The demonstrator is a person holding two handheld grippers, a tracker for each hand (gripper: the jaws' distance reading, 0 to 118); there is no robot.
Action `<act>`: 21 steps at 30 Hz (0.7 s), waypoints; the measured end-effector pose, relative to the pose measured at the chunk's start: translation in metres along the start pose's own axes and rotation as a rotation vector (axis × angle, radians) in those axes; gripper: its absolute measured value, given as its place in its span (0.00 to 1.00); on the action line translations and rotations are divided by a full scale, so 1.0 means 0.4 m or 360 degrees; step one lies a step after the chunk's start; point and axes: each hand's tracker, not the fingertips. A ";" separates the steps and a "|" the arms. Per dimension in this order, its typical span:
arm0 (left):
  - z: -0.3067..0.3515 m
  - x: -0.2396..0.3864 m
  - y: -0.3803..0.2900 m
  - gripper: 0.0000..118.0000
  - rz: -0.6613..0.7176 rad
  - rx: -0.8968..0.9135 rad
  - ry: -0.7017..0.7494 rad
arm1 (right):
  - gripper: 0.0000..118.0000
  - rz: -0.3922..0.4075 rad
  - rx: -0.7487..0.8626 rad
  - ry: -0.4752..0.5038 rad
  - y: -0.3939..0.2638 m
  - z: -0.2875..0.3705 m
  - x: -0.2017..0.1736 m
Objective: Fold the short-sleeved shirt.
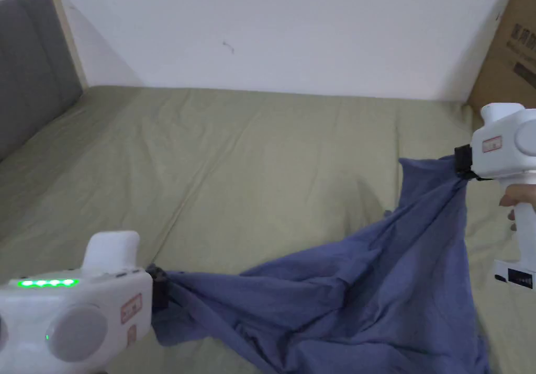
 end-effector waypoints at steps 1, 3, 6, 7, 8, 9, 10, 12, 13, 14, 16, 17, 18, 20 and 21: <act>0.006 -0.014 0.026 0.05 0.0017 0.0044 0.0035 | 0.03 -0.0027 0.0020 -0.0034 0.007 0.028 0.039; 0.021 -0.048 0.083 0.05 0.0071 0.0104 0.0073 | 0.03 -0.0153 0.0058 -0.0052 0.010 0.098 0.126; 0.045 -0.089 0.157 0.05 0.0074 0.0170 0.0050 | 0.03 -0.0253 0.0127 -0.0141 0.008 0.187 0.230; 0.053 -0.100 0.177 0.05 0.0059 0.0227 0.0041 | 0.03 -0.0277 0.0120 -0.0161 0.006 0.209 0.257; 0.063 -0.109 0.198 0.05 0.0050 0.0300 0.0019 | 0.03 -0.0328 0.0139 -0.0172 0.001 0.233 0.284; 0.068 -0.119 0.220 0.05 0.0051 0.0322 0.0021 | 0.03 -0.0356 0.0158 -0.0172 -0.003 0.254 0.308; 0.076 -0.125 0.241 0.05 0.0081 0.0311 0.0044 | 0.03 -0.0403 0.0171 -0.0174 -0.010 0.277 0.320; 0.088 -0.137 0.279 0.05 0.0104 0.0352 0.0033 | 0.03 -0.0461 0.0189 -0.0154 -0.022 0.310 0.348; 0.092 -0.141 0.294 0.05 0.0114 0.0355 0.0019 | 0.03 -0.0486 0.0191 -0.0153 -0.028 0.320 0.354; 0.094 -0.142 0.310 0.05 0.0107 0.0354 0.0003 | 0.03 -0.0486 0.0188 -0.0143 -0.032 0.327 0.354; 0.101 -0.129 0.327 0.05 0.0088 0.0371 0.0019 | 0.03 -0.0481 0.0183 -0.0141 -0.039 0.335 0.349; 0.101 -0.123 0.334 0.05 0.0023 0.0374 0.0041 | 0.03 -0.0474 0.0181 -0.0141 -0.042 0.337 0.342; 0.101 -0.120 0.339 0.05 0.0013 0.0378 0.0054 | 0.03 -0.0459 0.0174 -0.0150 -0.037 0.327 0.340; 0.093 -0.127 0.354 0.05 0.0012 0.0361 0.0040 | 0.03 -0.0445 0.0161 -0.0161 -0.030 0.320 0.329; 0.089 -0.131 0.361 0.05 0.0014 0.0352 0.0044 | 0.03 -0.0446 0.0158 -0.0153 -0.024 0.317 0.325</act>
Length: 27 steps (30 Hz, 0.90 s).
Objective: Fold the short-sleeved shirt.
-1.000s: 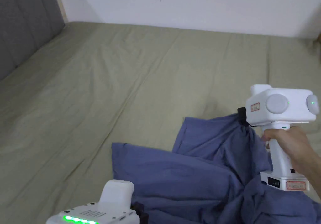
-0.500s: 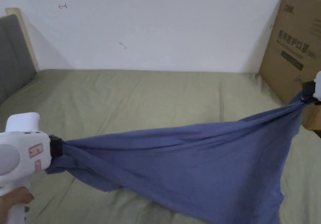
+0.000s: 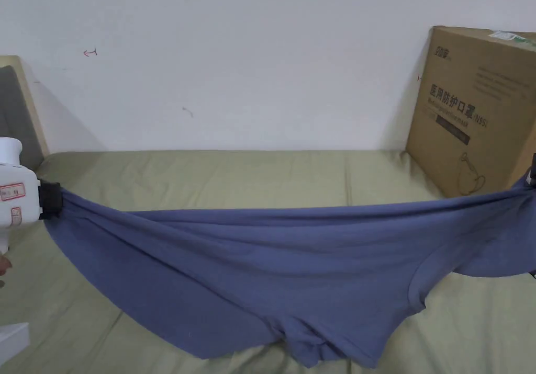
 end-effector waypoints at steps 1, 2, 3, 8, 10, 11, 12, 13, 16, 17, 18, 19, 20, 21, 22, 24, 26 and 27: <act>-0.005 -0.002 0.005 0.05 -0.0005 -0.0001 0.0006 | 0.03 -0.0004 -0.0002 0.0009 0.002 -0.003 -0.012; -0.009 -0.006 0.010 0.05 -0.0007 0.0005 0.0023 | 0.03 -0.0008 -0.0002 0.0016 0.006 -0.009 -0.024; -0.018 -0.014 0.018 0.05 0.0001 0.0014 0.0041 | 0.03 -0.0009 0.0000 0.0023 0.012 -0.015 -0.037; -0.065 -0.043 0.089 0.05 0.0019 0.0047 0.0088 | 0.03 0.0042 -0.0006 0.0037 0.065 -0.078 -0.120; -0.085 -0.051 0.131 0.05 0.0012 0.0074 0.0128 | 0.03 0.0053 0.0009 0.0051 0.093 -0.110 -0.158; -0.098 -0.059 0.156 0.05 0.0009 0.0087 0.0142 | 0.03 0.0056 0.0016 0.0065 0.108 -0.125 -0.180; -0.108 -0.067 0.179 0.05 0.0004 0.0110 0.0163 | 0.03 0.0063 0.0023 0.0077 0.124 -0.142 -0.202; -0.114 -0.073 0.199 0.05 0.0015 0.0131 0.0177 | 0.03 0.0063 0.0019 0.0091 0.144 -0.165 -0.216; -0.132 -0.098 0.268 0.05 0.0046 0.0188 0.0219 | 0.03 0.0049 0.0054 0.0142 0.200 -0.213 -0.274; -0.134 -0.106 0.292 0.05 0.0058 0.0219 0.0244 | 0.03 0.0031 0.0095 0.0161 0.219 -0.224 -0.290; -0.133 -0.112 0.312 0.05 0.0080 0.0270 0.0280 | 0.03 0.0003 0.0118 0.0189 0.239 -0.233 -0.306; -0.132 -0.117 0.328 0.05 0.0069 0.0298 0.0301 | 0.03 -0.0002 0.0117 0.0213 0.257 -0.242 -0.321; -0.127 -0.123 0.343 0.05 0.0074 0.0343 0.0329 | 0.03 -0.0005 0.0132 0.0237 0.273 -0.250 -0.336; -0.123 -0.130 0.354 0.05 0.0096 0.0370 0.0330 | 0.03 0.0002 0.0138 0.0250 0.285 -0.259 -0.347; -0.120 -0.135 0.360 0.05 0.0099 0.0361 0.0323 | 0.03 0.0016 0.0149 0.0252 0.292 -0.266 -0.360; -0.132 -0.158 0.359 0.05 0.0110 0.0373 0.0331 | 0.03 0.0046 0.0168 0.0260 0.289 -0.282 -0.382; -0.145 -0.157 0.334 0.05 0.0055 0.0353 0.0389 | 0.03 0.0068 0.0118 0.0279 0.270 -0.323 -0.389; -0.158 -0.159 0.314 0.05 0.0035 0.0331 0.0407 | 0.03 0.0068 0.0085 0.0292 0.250 -0.343 -0.392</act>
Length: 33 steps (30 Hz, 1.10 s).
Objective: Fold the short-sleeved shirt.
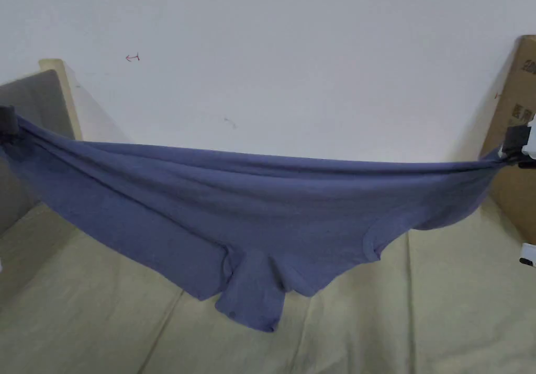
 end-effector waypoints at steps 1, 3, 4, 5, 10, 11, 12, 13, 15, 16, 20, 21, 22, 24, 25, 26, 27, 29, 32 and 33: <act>-0.009 0.001 -0.023 0.05 -0.0011 -0.0023 0.0007 | 0.03 -0.0007 -0.0027 0.0003 -0.025 -0.019 0.002; -0.035 0.000 -0.080 0.05 -0.0016 -0.0121 0.0003 | 0.03 -0.0037 -0.0134 -0.0005 -0.091 -0.066 0.010; -0.048 -0.004 -0.110 0.05 -0.0010 -0.0170 0.0002 | 0.03 -0.0047 -0.0182 -0.0003 -0.122 -0.086 0.015; -0.060 -0.006 -0.144 0.05 -0.0015 -0.0229 0.0003 | 0.03 -0.0060 -0.0238 -0.0006 -0.161 -0.109 0.022; -0.055 -0.006 -0.313 0.05 -0.0053 -0.0436 -0.0003 | 0.03 -0.0091 -0.0481 -0.0065 -0.363 -0.176 0.049; -0.048 -0.007 -0.349 0.05 -0.0082 -0.0487 -0.0009 | 0.03 -0.0092 -0.0545 -0.0065 -0.404 -0.185 0.057; -0.027 -0.002 -0.385 0.05 -0.0095 -0.0529 -0.0006 | 0.03 -0.0090 -0.0584 -0.0067 -0.445 -0.189 0.065; -0.015 -0.002 -0.418 0.05 -0.0117 -0.0572 -0.0020 | 0.03 -0.0086 -0.0623 -0.0073 -0.479 -0.191 0.072; 0.019 -0.001 -0.494 0.05 -0.0134 -0.0657 -0.0037 | 0.03 -0.0083 -0.0679 -0.0106 -0.553 -0.176 0.079; 0.038 -0.001 -0.526 0.05 -0.0155 -0.0704 -0.0050 | 0.03 -0.0087 -0.0707 -0.0115 -0.580 -0.172 0.088; 0.120 0.005 -0.664 0.05 -0.0331 -0.0872 -0.0026 | 0.03 -0.0163 -0.0778 -0.0140 -0.672 -0.114 0.132; 0.144 0.002 -0.693 0.05 -0.0367 -0.0912 -0.0043 | 0.03 -0.0183 -0.0781 -0.0122 -0.689 -0.097 0.145; 0.168 -0.004 -0.719 0.05 -0.0365 -0.0931 -0.0058 | 0.03 -0.0201 -0.0794 -0.0114 -0.703 -0.072 0.150; 0.222 -0.022 -0.770 0.05 -0.0302 -0.1017 -0.0115 | 0.03 -0.0258 -0.0794 -0.0097 -0.734 -0.031 0.164; 0.247 -0.030 -0.792 0.05 -0.0264 -0.1045 -0.0114 | 0.03 -0.0268 -0.0800 -0.0094 -0.748 -0.015 0.169; 0.274 -0.038 -0.813 0.05 -0.0251 -0.1065 -0.0112 | 0.03 -0.0276 -0.0797 -0.0094 -0.764 -0.005 0.178; 0.301 -0.046 -0.831 0.05 -0.0260 -0.1063 -0.0115 | 0.03 -0.0274 -0.0797 -0.0099 -0.779 0.009 0.182; 0.356 -0.064 -0.861 0.05 -0.0269 -0.1077 -0.0102 | 0.03 -0.0276 -0.0805 -0.0114 -0.804 0.041 0.191; 0.422 -0.097 -0.888 0.05 -0.0269 -0.1091 -0.0110 | 0.03 -0.0286 -0.0794 -0.0110 -0.845 0.127 0.193; 0.440 -0.108 -0.894 0.05 -0.0256 -0.1088 -0.0112 | 0.03 -0.0290 -0.0793 -0.0109 -0.859 0.148 0.201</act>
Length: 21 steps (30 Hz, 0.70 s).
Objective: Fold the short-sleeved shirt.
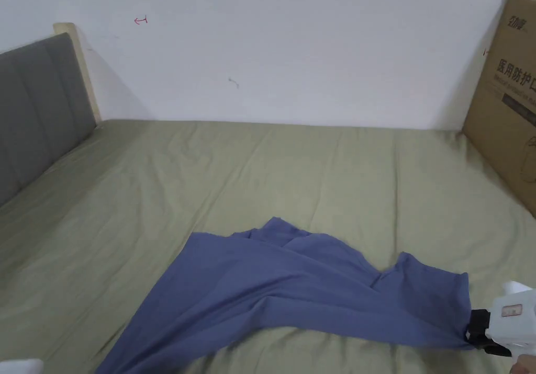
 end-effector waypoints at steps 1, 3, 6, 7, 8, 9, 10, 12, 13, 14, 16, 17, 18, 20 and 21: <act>0.005 -0.006 -0.009 0.05 0.0011 -0.0004 0.0004 | 0.03 -0.0004 -0.0005 -0.0003 -0.010 -0.001 0.017; 0.015 -0.018 -0.029 0.05 0.0020 0.0001 0.0017 | 0.03 0.0012 -0.0015 -0.0032 -0.044 0.013 0.041; 0.022 -0.027 -0.041 0.05 0.0024 0.0033 0.0004 | 0.03 -0.0019 -0.0009 -0.0027 -0.073 0.017 0.074; 0.021 -0.025 -0.043 0.06 0.0019 0.0046 -0.0003 | 0.03 -0.0040 0.0019 0.0012 -0.080 0.020 0.077; 0.019 -0.024 -0.043 0.06 0.0019 0.0058 -0.0001 | 0.03 -0.0062 0.0035 0.0023 -0.088 0.023 0.077; 0.019 -0.023 -0.041 0.07 0.0018 0.0057 0.0003 | 0.03 -0.0074 0.0037 0.0026 -0.096 0.030 0.071; 0.021 -0.022 -0.039 0.12 0.0014 0.0055 0.0000 | 0.05 -0.0064 0.0031 0.0028 -0.098 0.033 0.065; 0.032 -0.012 -0.033 0.54 0.0014 0.0067 -0.0005 | 0.38 0.0032 0.0053 -0.0109 -0.100 0.043 0.046; 0.040 -0.009 -0.029 0.77 0.0018 0.0078 -0.0025 | 0.55 0.0087 0.0066 -0.0137 -0.096 0.045 0.044; 0.054 -0.002 -0.023 0.94 0.0030 0.0117 -0.0056 | 0.55 0.0114 0.0109 -0.0123 -0.097 0.060 0.039; 0.084 0.018 -0.004 0.92 0.0052 0.0222 -0.0105 | 0.55 0.0105 0.0144 -0.0098 -0.095 0.092 0.031; 0.093 0.030 0.008 0.93 0.0050 0.0228 -0.0112 | 0.55 0.0089 0.0196 -0.0082 -0.094 0.109 0.030; 0.102 0.046 0.021 0.93 0.0037 0.0251 -0.0132 | 0.55 0.0060 0.0256 -0.0044 -0.096 0.127 0.029; 0.116 0.087 0.040 0.88 -0.0003 0.0313 -0.0199 | 0.50 0.0011 0.0278 0.0053 -0.101 0.155 0.026; 0.120 0.110 0.047 0.77 -0.0020 0.0334 -0.0225 | 0.40 0.0010 0.0290 0.0093 -0.107 0.163 0.029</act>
